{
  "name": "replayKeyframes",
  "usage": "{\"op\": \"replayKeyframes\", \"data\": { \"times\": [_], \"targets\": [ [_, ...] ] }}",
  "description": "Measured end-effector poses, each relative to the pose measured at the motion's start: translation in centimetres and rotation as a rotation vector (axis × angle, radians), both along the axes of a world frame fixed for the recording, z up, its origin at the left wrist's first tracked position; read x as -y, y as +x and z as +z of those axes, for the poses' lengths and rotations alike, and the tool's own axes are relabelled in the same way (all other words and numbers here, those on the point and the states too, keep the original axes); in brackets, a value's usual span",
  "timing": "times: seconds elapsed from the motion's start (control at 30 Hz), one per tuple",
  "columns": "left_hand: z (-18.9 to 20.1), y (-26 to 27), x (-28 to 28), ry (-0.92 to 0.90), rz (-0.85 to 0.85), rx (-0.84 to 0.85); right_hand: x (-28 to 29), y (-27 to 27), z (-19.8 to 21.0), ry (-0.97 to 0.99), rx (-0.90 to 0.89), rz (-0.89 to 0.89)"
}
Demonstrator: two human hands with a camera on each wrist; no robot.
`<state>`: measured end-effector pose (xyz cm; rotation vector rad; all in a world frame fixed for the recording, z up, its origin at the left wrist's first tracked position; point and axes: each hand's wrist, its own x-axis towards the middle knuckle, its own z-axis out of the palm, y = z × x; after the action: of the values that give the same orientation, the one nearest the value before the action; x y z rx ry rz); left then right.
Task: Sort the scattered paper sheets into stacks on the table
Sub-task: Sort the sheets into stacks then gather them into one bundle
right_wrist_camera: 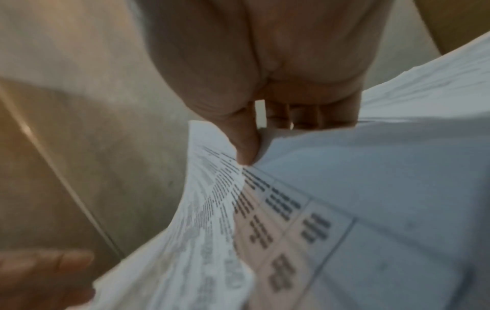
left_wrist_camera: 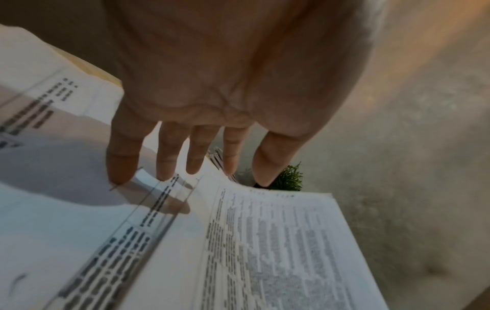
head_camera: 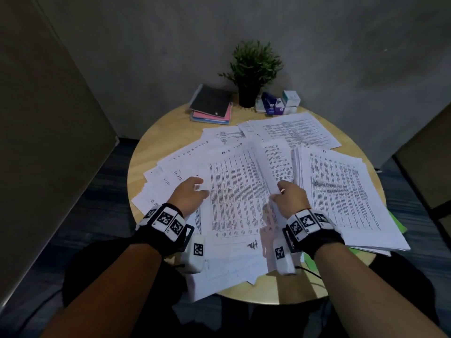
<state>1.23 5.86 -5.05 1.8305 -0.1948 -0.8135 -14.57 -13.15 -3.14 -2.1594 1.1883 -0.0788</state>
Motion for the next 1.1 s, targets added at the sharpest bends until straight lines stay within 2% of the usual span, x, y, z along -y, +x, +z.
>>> {"op": "replayKeyframes", "data": {
  "times": [0.13, 0.23, 0.37, 0.43, 0.53, 0.63, 0.77, 0.83, 0.97, 1.1],
  "targets": [
    [0.7, 1.0, 0.3, -0.006, -0.035, 0.042, 1.6, -0.7, 2.1, 0.019, 0.246, -0.047],
    [1.6, 2.0, 0.6, -0.167, 0.008, -0.023, 2.4, -0.1, 2.8, 0.045, 0.43, -0.099],
    [2.7, 3.6, 0.5, -0.361, -0.015, -0.002, 1.5, 2.0, 3.4, 0.147, 0.551, -0.059],
    [3.0, 4.7, 0.0, -0.382, 0.012, 0.05, 1.0, 3.2, 3.7, 0.183, 0.527, -0.015],
    [3.2, 7.2, -1.3, -0.25, 0.144, 0.287, 1.6, 4.9, 4.3, 0.316, 0.535, 0.04],
    [3.4, 9.6, -2.9, -0.164, 0.332, 0.435, 4.1, 6.7, 4.2, 0.208, 0.375, 0.096],
    [3.2, 10.8, -4.0, -0.171, 0.466, 0.448, 6.4, 9.9, 3.6, -0.122, 0.002, 0.354],
    [2.7, 11.0, -4.4, -0.156, 0.484, 0.447, 6.7, 11.9, 3.1, -0.217, -0.129, 0.47],
    [2.7, 10.7, -4.3, -0.101, 0.429, 0.459, 6.2, 15.4, 2.2, -0.282, -0.28, 0.635],
    [3.2, 10.6, -4.3, -0.108, 0.394, 0.494, 4.1, 16.1, 0.4, -0.313, -0.488, 0.828]
  ]
}}
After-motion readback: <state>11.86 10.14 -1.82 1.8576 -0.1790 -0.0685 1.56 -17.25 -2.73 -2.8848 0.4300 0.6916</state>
